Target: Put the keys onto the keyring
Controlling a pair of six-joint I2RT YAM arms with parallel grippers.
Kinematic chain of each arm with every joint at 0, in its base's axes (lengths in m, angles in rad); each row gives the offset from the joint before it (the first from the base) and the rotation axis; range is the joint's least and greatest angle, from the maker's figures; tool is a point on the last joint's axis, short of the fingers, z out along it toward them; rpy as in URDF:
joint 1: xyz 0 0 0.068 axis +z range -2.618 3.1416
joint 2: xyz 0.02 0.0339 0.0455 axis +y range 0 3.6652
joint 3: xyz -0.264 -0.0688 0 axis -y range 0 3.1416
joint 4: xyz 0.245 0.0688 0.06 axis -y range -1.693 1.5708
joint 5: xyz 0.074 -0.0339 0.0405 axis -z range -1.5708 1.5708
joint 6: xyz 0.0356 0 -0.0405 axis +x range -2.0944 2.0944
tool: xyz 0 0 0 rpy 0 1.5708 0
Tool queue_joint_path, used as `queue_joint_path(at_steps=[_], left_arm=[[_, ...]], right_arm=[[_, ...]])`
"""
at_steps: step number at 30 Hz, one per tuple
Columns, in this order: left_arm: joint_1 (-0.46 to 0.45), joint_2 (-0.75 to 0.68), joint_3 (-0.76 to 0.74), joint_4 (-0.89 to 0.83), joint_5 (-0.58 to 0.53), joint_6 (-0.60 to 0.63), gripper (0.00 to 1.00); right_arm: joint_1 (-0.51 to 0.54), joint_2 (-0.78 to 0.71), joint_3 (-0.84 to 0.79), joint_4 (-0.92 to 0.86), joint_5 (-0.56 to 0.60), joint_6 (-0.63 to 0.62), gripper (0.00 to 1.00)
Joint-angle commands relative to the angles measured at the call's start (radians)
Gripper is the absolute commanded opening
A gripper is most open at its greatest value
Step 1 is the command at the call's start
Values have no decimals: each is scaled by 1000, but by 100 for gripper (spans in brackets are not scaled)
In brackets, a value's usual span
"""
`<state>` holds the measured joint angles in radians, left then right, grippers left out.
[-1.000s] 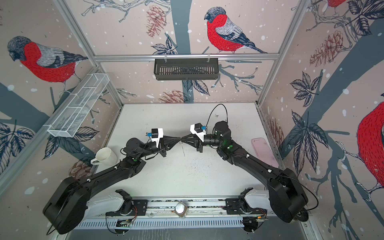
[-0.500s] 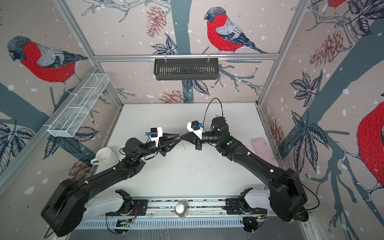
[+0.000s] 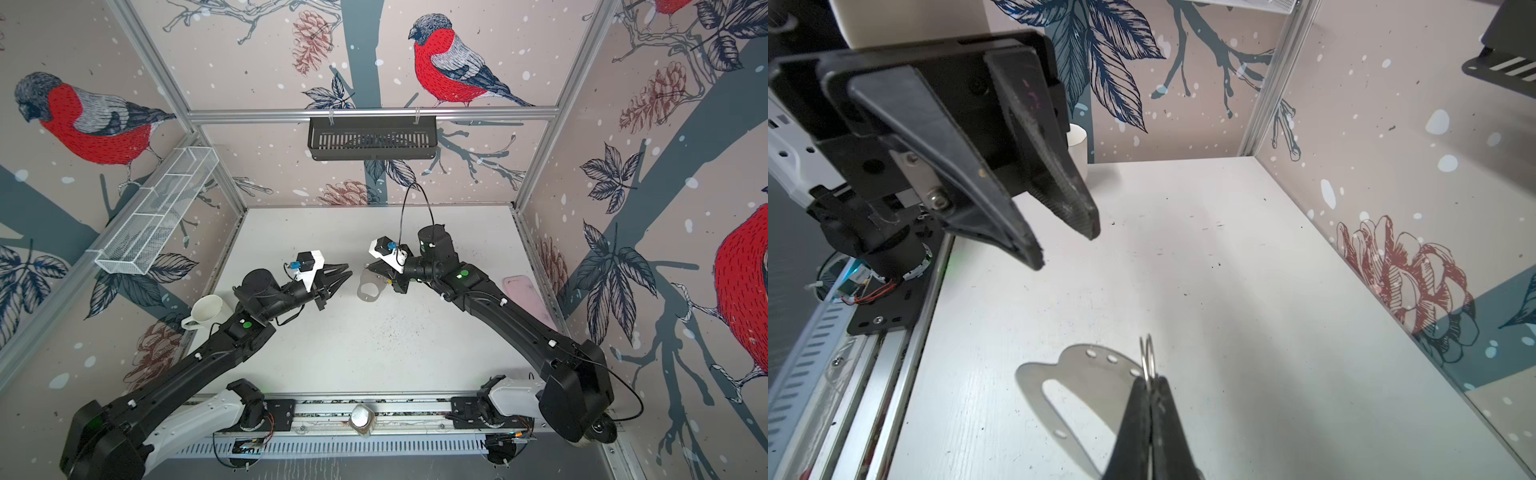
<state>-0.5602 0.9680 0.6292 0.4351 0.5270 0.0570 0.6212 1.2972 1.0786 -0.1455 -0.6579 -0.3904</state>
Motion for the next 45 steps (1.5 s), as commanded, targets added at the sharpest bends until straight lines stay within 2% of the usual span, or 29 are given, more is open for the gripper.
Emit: queue_joint_path(at_steps=[1,5,12,18,34,45], left_arm=[[1,28,56,-153,49,68,20],[0,68,120,-243,85,122,23],[0,102,187,-349,109,212,27],[0,98,193,-363,198,249,27],[-1,132,204,-331,210,257,28],[-1,141,209,-334,229,261,18]], right_arm=[[9,13,46,-111,36,-72,0],[33,34,94,-203,67,-127,0],[55,26,122,-248,57,-165,0],[60,21,125,-249,39,-175,0],[78,33,131,-253,1,-194,0],[88,40,133,-253,-6,-203,0]])
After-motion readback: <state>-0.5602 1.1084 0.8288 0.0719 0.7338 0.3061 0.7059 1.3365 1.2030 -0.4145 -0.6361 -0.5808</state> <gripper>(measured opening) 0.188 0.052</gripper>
